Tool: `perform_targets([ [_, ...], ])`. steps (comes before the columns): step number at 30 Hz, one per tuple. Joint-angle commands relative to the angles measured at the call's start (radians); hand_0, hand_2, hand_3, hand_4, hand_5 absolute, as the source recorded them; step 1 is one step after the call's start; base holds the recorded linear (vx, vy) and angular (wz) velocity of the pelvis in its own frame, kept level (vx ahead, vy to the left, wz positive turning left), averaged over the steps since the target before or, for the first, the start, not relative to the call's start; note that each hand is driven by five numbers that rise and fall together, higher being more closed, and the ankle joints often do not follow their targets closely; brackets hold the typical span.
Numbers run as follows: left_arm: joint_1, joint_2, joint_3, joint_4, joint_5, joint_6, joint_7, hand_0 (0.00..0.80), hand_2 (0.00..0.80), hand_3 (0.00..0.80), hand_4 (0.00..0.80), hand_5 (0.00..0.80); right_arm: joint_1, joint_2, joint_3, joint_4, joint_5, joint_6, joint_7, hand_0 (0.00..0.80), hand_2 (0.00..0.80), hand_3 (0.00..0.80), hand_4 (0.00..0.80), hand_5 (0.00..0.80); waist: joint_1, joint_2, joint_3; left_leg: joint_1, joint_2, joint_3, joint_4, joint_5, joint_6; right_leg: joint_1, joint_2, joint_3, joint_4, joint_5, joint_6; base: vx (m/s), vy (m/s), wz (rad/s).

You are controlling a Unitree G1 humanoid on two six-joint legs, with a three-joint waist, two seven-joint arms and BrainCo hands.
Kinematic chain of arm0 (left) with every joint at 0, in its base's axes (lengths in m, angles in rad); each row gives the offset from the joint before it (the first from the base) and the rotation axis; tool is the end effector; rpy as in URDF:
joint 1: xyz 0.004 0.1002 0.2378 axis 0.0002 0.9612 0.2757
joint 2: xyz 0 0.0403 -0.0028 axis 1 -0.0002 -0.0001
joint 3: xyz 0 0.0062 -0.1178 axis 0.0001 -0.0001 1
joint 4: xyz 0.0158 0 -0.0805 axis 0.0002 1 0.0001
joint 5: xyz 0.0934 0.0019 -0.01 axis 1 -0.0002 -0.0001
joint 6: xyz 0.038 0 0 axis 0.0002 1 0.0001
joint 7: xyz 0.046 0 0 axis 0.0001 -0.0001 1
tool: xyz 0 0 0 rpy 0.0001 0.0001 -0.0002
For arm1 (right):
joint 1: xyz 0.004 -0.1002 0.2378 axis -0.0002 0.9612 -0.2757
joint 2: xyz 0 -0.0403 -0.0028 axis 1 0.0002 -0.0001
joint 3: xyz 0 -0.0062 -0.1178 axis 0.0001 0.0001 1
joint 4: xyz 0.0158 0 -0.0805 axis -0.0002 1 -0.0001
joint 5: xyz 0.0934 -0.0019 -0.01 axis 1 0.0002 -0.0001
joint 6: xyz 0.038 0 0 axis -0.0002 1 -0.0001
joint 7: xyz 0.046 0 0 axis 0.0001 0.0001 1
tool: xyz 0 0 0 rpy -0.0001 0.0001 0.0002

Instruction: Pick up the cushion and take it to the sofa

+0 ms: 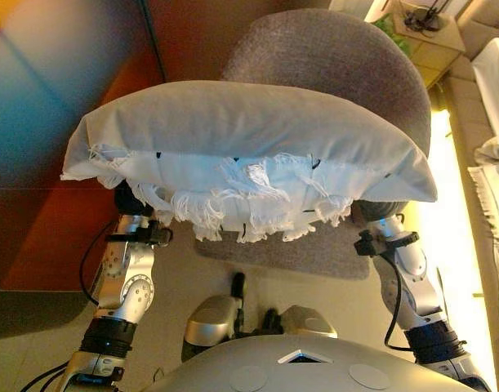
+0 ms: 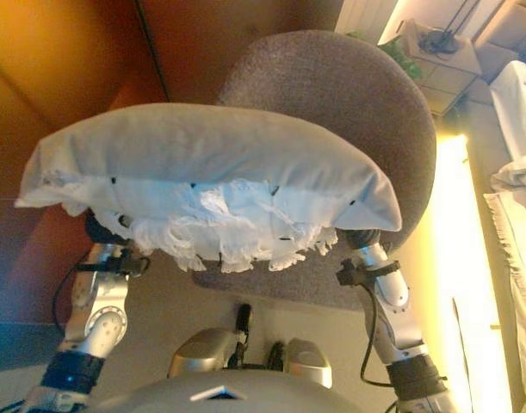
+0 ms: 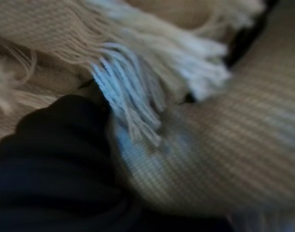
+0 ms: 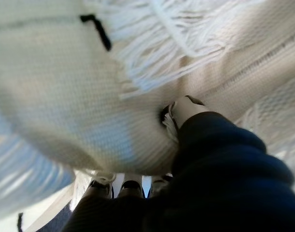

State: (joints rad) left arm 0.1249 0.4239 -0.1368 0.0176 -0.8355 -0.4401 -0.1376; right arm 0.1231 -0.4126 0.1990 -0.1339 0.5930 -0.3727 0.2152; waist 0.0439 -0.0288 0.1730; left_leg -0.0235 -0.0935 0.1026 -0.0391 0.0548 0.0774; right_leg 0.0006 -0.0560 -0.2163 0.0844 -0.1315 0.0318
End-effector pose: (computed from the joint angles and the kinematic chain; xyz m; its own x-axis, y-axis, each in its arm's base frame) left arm 0.1657 0.2251 0.0319 0.9645 -0.0321 0.2621 0.1322 0.9180 -0.3739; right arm 0.1662 -0.1968 0.0495 0.8900 0.3181 0.3266 -0.3799 0.9135 0.1456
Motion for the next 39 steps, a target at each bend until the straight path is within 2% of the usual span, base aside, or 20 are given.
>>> perform_targets([
  [1, -0.063, -0.026, -0.065, -0.147, 0.094, -0.032, -0.045, 0.8, 0.8, 0.8, 0.8, 0.8, -0.136, -0.006, 0.051, -0.057, 0.034, -0.099, 0.058, 0.8, 0.8, 0.8, 0.8, 0.8, -0.001, -0.006, -0.052, 0.058, 0.102, 0.0, 0.05, -0.086, -0.097, 0.052, -0.071, 0.026, -0.168, 0.213, 0.071, 0.341, -0.176, 0.27],
  [4, -0.064, -0.019, -0.043, -0.134, 0.096, -0.017, -0.028, 0.8, 0.8, 0.8, 0.8, 0.8, -0.151, -0.007, 0.045, -0.049, 0.055, -0.064, 0.059, 0.8, 0.8, 0.8, 0.8, 0.8, -0.017, 0.0, -0.061, 0.117, 0.137, 0.022, 0.037, -0.116, -0.103, 0.049, -0.076, 0.048, -0.161, 0.216, 0.077, 0.341, -0.205, 0.1],
  [7, -0.048, -0.028, -0.026, -0.134, 0.098, 0.02, -0.047, 0.8, 0.8, 0.8, 0.8, 0.8, -0.133, -0.003, 0.018, -0.037, 0.067, -0.02, 0.074, 0.8, 0.8, 0.8, 0.8, 0.8, -0.023, -0.007, -0.081, 0.12, 0.172, 0.027, 0.093, -0.11, -0.12, 0.072, -0.066, 0.05, -0.172, 0.202, 0.055, 0.335, -0.281, 0.1],
  [11, -0.026, -0.02, -0.028, -0.127, 0.123, -0.008, -0.055, 0.8, 0.8, 0.8, 0.8, 0.8, -0.104, -0.02, 0.023, -0.03, 0.062, -0.017, 0.102, 0.8, 0.8, 0.8, 0.8, 0.8, -0.031, -0.016, -0.074, 0.044, 0.222, 0.011, 0.322, -0.027, -0.155, 0.074, -0.053, 0.046, -0.172, 0.192, 0.015, 0.19, -0.287, 0.16],
  [14, -0.029, -0.023, -0.026, -0.091, 0.124, -0.019, -0.042, 0.8, 0.8, 0.8, 0.8, 0.8, -0.112, -0.031, 0.028, 0.023, 0.063, -0.039, 0.117, 0.8, 0.8, 0.8, 0.8, 0.8, -0.029, -0.021, -0.05, -0.044, 0.229, -0.011, 0.514, -0.01, -0.145, 0.088, -0.047, 0.041, -0.172, 0.193, -0.017, 0.125, -0.218, -0.04],
  [15, -0.025, -0.025, -0.023, -0.079, 0.13, -0.011, -0.055, 0.8, 0.8, 0.8, 0.8, 0.8, -0.113, -0.026, 0.03, 0.033, 0.057, -0.043, 0.111, 0.8, 0.8, 0.8, 0.8, 0.8, -0.025, -0.019, -0.043, -0.057, 0.224, -0.018, 0.503, -0.006, -0.143, 0.097, -0.044, 0.039, -0.169, 0.19, -0.018, 0.143, -0.113, -0.09],
  [17, -0.014, -0.032, -0.023, -0.077, 0.15, 0.007, -0.06, 0.8, 0.8, 0.8, 0.8, 0.8, -0.118, -0.013, 0.036, 0.033, 0.047, -0.032, 0.092, 0.8, 0.8, 0.8, 0.8, 0.8, -0.015, -0.01, -0.035, -0.037, 0.2, -0.025, 0.377, -0.004, -0.146, 0.112, -0.042, 0.036, -0.172, 0.181, -0.004, 0.159, -0.027, -0.09],
  [19, -0.022, -0.032, -0.028, -0.07, 0.15, 0.03, -0.048, 0.8, 0.8, 0.8, 0.8, 0.8, -0.103, -0.006, 0.039, 0.03, 0.002, -0.027, 0.051, 0.8, 0.8, 0.8, 0.8, 0.8, -0.014, 0.009, -0.034, -0.026, 0.18, -0.036, 0.226, 0.043, -0.161, 0.123, -0.039, 0.041, -0.172, 0.164, 0.006, 0.148, 0.069, -0.07],
  [22, -0.066, -0.041, -0.05, -0.033, 0.178, 0.055, -0.026, 0.8, 0.8, 0.8, 0.8, 0.8, -0.109, 0.0, 0.044, 0.048, -0.025, -0.008, -0.016, 0.8, 0.8, 0.8, 0.8, 0.8, -0.013, 0.015, -0.029, -0.047, 0.165, -0.058, 0.147, 0.072, -0.169, 0.141, -0.041, 0.052, -0.172, 0.145, 0.01, 0.12, 0.08, -0.01],
  [25, -0.114, -0.046, -0.085, 0.025, 0.205, 0.049, -0.013, 0.8, 0.8, 0.8, 0.8, 0.8, -0.106, 0.0, 0.046, 0.076, -0.043, 0.011, -0.048, 0.8, 0.8, 0.8, 0.8, 0.8, -0.04, 0.021, -0.047, 0.014, 0.166, -0.048, 0.073, 0.015, -0.157, 0.14, -0.044, 0.042, -0.172, 0.138, 0.014, 0.144, 0.071, -0.13],
  [28, -0.152, -0.048, -0.11, 0.073, 0.225, 0.064, -0.011, 0.8, 0.8, 0.8, 0.8, 0.8, -0.099, 0.009, 0.041, 0.1, -0.039, 0.025, -0.068, 0.8, 0.8, 0.8, 0.8, 0.8, -0.062, 0.024, -0.068, 0.074, 0.169, -0.033, 0.005, -0.025, -0.15, 0.142, -0.041, 0.052, -0.172, 0.134, 0.019, 0.164, 0.044, -0.01],
  [34, -0.188, -0.058, -0.137, 0.146, 0.24, 0.109, -0.028, 0.8, 0.8, 0.8, 0.8, 0.8, -0.087, 0.042, 0.044, 0.158, -0.03, 0.052, -0.074, 0.8, 0.8, 0.8, 0.8, 0.8, -0.081, 0.033, -0.085, 0.121, 0.17, -0.004, -0.036, -0.043, -0.141, 0.133, -0.04, 0.067, -0.172, 0.134, 0.033, 0.12, 0.026, -0.13],
  [39, -0.263, -0.077, -0.19, 0.254, 0.277, 0.129, 0.001, 0.8, 0.8, 0.8, 0.8, 0.8, -0.157, 0.078, 0.076, 0.311, -0.026, 0.029, -0.151, 0.8, 0.8, 0.8, 0.8, 0.8, -0.083, 0.038, -0.075, 0.133, 0.172, 0.011, -0.048, -0.053, -0.134, 0.111, -0.044, 0.079, -0.172, 0.144, 0.048, 0.056, 0.006, -0.04],
])
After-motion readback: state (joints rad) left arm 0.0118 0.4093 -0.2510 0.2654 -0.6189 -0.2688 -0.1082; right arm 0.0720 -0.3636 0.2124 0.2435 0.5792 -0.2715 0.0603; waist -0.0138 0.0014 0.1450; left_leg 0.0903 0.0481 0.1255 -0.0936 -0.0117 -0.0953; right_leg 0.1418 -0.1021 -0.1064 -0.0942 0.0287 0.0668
